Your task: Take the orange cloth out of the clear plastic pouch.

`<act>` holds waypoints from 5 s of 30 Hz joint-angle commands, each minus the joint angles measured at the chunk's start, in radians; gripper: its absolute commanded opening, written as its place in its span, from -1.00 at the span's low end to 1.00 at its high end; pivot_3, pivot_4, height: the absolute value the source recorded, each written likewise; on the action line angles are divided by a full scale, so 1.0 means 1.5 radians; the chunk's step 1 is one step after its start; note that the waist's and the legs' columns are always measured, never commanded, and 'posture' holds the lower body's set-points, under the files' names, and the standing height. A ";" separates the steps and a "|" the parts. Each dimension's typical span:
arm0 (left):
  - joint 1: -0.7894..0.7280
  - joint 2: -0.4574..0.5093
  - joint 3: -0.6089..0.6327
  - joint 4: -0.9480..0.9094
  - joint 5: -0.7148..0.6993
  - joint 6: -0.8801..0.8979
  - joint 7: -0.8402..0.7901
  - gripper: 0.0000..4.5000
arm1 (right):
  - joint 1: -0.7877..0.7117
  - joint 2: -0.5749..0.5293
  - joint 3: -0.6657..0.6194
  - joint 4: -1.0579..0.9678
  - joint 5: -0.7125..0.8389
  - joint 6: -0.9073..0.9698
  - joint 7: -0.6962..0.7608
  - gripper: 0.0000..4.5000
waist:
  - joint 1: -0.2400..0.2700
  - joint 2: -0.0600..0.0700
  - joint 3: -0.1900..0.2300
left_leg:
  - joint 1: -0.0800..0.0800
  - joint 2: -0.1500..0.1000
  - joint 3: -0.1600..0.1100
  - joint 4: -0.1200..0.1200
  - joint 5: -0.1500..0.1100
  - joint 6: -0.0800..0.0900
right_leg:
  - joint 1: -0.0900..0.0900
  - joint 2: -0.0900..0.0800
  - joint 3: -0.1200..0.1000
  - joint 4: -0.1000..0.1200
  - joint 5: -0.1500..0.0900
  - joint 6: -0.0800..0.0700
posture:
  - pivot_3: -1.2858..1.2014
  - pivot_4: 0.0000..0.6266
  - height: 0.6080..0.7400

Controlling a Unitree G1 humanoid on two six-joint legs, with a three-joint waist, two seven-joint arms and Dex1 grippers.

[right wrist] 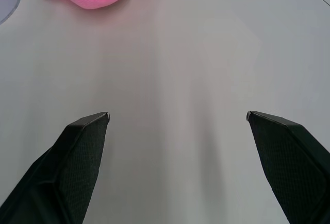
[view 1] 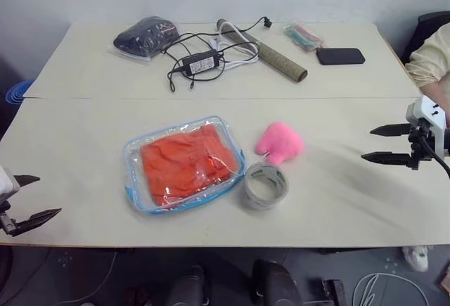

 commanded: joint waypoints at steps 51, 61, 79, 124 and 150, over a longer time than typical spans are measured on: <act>-0.424 0.065 -0.388 -0.383 -0.325 0.328 -0.032 1.00 | 0.166 -0.019 0.157 -0.750 0.218 0.116 0.061 0.82 | 0.020 -0.001 0.000 | 0.000 -0.001 -0.001 0.004 0.000 0.000 | -0.001 0.002 0.005 0.004 0.000 0.000 | 0.03 -0.52 1.00; -0.485 0.022 -0.449 -0.370 -0.302 0.322 -0.017 1.00 | 0.151 0.055 0.228 -0.751 0.091 0.019 0.041 0.15 | 0.021 -0.003 0.000 | 0.000 -0.001 0.000 0.005 0.000 0.000 | -0.001 0.003 0.006 0.005 0.000 0.000 | 0.03 -0.52 1.00; -0.570 -0.057 -0.525 -0.356 -0.272 0.317 -0.005 1.00 | 0.112 0.122 0.256 -0.665 0.021 -0.032 0.044 -0.87 | 0.020 -0.006 0.000 | 0.000 0.000 -0.001 0.007 0.000 0.000 | -0.001 0.004 0.006 0.006 0.000 0.000 | 0.03 -0.52 1.00; -0.526 -0.044 -0.505 -0.439 -0.161 0.447 0.159 1.00 | 0.210 -0.123 -0.119 -0.458 0.171 0.208 -0.037 0.99 | 0.030 -0.005 0.002 | 0.000 0.008 0.002 0.013 -0.004 -0.002 | 0.000 0.010 0.010 0.005 0.001 0.000 | 0.03 -0.52 1.00; -0.298 0.005 -0.575 -0.530 -0.006 0.438 0.297 1.00 | 0.168 0.030 -0.022 -0.787 0.394 0.425 -0.034 0.99 | 0.036 -0.005 0.002 | -0.001 0.008 0.003 0.015 -0.007 -0.001 | -0.001 0.010 0.012 0.005 0.001 -0.001 | 0.03 -0.52 1.00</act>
